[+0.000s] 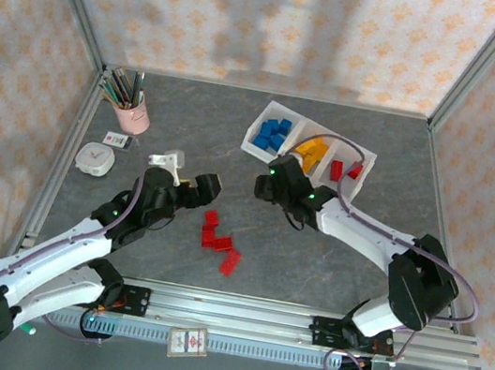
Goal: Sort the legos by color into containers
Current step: Pick up the lego from the center of the table.
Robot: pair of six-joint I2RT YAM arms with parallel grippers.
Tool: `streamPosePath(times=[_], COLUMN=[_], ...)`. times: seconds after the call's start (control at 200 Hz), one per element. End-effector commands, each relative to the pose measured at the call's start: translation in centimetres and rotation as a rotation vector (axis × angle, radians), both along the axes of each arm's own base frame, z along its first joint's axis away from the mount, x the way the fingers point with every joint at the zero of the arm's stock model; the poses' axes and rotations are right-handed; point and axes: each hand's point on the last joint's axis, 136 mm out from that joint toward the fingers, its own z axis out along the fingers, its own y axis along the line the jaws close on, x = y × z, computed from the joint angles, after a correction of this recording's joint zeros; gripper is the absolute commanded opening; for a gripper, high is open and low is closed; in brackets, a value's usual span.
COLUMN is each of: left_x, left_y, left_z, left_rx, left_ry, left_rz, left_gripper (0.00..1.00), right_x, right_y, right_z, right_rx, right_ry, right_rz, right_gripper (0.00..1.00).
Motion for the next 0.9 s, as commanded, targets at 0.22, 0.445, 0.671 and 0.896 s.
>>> streamPosePath(times=[0.22, 0.445, 0.671, 0.896], left_x=[-2.4, -3.5, -3.9, -4.0], left_y=[4.8, 6.6, 7.4, 8.0], left_z=[-1.6, -1.8, -1.8, -1.7], left_rx=[0.035, 0.037, 0.023, 0.037], left_ry=[0.040, 0.037, 0.027, 0.024], left_rz=[0.163, 0.225, 0.265, 0.286], left_gripper=[0.99, 0.99, 0.99, 0.99], right_x=[-4.6, -6.7, -6.6, -5.2], right_y=[6.4, 10.0, 13.2, 14.2], right_z=[-2.3, -4.3, -5.8, -7.6], right_rx=[0.013, -0.026, -0.069, -0.127], right_ry=[0.039, 0.075, 0.091, 0.105], right_rz=[0.144, 0.239, 0.273, 0.235], right_gripper=[0.71, 0.75, 0.76, 0.72])
